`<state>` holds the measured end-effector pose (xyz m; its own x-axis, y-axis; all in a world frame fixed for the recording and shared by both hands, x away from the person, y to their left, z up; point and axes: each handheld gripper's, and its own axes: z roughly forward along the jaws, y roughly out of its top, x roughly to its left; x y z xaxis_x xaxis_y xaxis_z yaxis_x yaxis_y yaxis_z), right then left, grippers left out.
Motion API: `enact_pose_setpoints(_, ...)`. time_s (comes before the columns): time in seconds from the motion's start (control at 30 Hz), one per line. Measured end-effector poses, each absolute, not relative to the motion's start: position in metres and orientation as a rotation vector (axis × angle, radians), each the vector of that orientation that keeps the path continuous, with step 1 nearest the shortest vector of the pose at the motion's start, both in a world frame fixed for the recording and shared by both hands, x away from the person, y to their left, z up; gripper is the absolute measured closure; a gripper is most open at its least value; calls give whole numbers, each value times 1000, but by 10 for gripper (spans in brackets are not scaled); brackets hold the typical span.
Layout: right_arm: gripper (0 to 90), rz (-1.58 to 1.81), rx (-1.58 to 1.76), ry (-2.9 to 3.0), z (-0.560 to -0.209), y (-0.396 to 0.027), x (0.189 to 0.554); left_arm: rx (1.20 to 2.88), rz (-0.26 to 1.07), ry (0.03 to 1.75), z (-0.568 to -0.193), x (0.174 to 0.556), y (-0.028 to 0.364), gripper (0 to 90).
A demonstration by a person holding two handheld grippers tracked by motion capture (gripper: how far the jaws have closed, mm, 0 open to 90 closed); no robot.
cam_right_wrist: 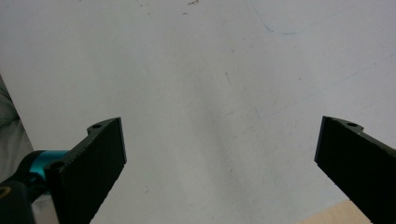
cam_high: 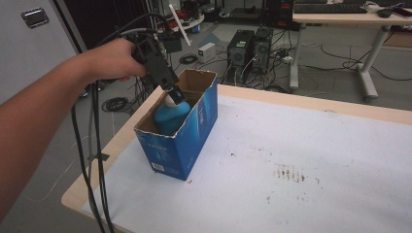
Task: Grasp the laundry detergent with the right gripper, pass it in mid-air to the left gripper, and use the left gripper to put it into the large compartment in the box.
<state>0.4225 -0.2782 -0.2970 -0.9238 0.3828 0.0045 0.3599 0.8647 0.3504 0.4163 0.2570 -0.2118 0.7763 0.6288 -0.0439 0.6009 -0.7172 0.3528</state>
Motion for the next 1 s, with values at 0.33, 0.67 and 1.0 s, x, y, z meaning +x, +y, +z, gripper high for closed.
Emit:
enact_pose_setpoints(0.33, 13, 560, 591, 2955, -294, -280, 420, 2658, 209, 772, -195, 410, 228, 15)
enact_pose_setpoints(0.67, 13, 583, 583, 2943, -291, -279, 417, 2675, 295, 727, -177, 405, 193, 16)
enact_pose_setpoints(1.0, 13, 617, 582, 2927, -289, -277, 416, 2662, 280, 671, -172, 408, 147, 16)
